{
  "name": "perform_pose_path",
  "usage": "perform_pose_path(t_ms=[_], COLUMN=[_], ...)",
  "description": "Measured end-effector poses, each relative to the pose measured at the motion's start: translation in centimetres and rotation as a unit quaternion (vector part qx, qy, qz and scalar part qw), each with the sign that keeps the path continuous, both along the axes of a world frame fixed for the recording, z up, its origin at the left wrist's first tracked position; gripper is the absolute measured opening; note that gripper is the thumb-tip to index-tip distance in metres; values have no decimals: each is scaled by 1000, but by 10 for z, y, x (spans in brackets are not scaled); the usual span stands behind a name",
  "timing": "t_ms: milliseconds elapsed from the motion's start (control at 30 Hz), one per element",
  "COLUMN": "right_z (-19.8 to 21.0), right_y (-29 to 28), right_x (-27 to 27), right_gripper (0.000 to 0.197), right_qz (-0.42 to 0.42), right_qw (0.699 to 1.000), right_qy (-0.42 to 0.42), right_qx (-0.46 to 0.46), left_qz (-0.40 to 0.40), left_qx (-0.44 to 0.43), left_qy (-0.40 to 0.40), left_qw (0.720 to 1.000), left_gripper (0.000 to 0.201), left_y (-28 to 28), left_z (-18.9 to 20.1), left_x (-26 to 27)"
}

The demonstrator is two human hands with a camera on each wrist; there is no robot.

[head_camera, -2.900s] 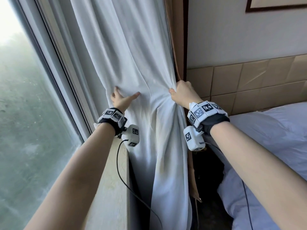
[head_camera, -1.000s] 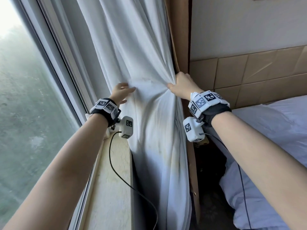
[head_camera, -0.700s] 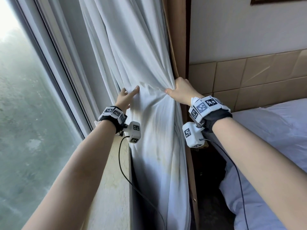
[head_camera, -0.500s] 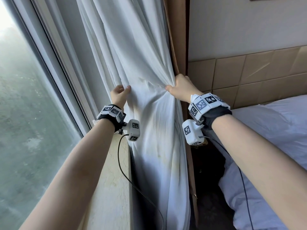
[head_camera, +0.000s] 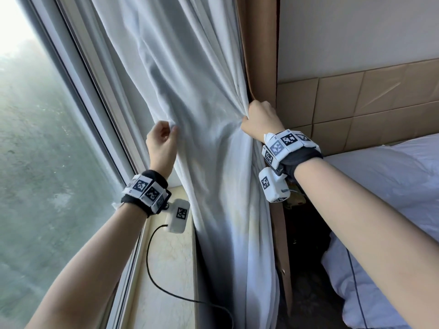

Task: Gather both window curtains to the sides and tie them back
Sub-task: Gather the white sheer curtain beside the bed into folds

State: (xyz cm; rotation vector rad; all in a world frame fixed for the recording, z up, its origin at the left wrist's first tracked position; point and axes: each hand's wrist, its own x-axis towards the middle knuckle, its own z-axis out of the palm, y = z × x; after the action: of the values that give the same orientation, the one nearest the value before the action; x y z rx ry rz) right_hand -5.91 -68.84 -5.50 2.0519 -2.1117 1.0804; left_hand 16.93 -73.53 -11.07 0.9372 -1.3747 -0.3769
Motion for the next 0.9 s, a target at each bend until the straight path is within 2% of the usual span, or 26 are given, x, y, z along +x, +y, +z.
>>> perform_pose_path(t_ms=[167, 300, 367, 467, 500, 567, 667, 733, 800, 900], right_z=[-1, -2, -1, 1, 2, 6, 6, 2, -1, 1], right_y=[-2, 0, 2, 5, 6, 8, 7, 4, 3, 9], right_x=[14, 20, 17, 6, 3, 1, -1, -2, -1, 2], right_gripper=[24, 27, 30, 32, 31, 31, 52, 39, 25, 19], right_qz=[6, 22, 34, 78, 93, 110, 94, 77, 74, 72], right_qw=[1000, 1000, 997, 989, 985, 979, 984, 991, 994, 995], right_qy=[8, -21, -55, -101, -113, -128, -100, -71, -57, -31], right_qx=[-7, 6, 29, 71, 88, 113, 109, 84, 62, 63], left_qz=[-122, -186, -231, -317, -329, -336, -363, -377, -349, -215], left_qx=[-36, 12, 65, 140, 157, 181, 211, 220, 201, 182], left_qy=[-67, -121, -112, -46, -33, -27, -14, -26, -62, -28], left_qw=[990, 975, 964, 937, 931, 924, 908, 899, 913, 959], left_gripper=[20, 21, 25, 17, 20, 32, 45, 52, 48, 38], left_y=[28, 27, 25, 27, 28, 28, 24, 21, 17, -1], left_z=[22, 35, 38, 41, 41, 41, 39, 39, 37, 25], left_x=[-41, -73, -79, -79, -77, -76, -72, -68, -62, -48])
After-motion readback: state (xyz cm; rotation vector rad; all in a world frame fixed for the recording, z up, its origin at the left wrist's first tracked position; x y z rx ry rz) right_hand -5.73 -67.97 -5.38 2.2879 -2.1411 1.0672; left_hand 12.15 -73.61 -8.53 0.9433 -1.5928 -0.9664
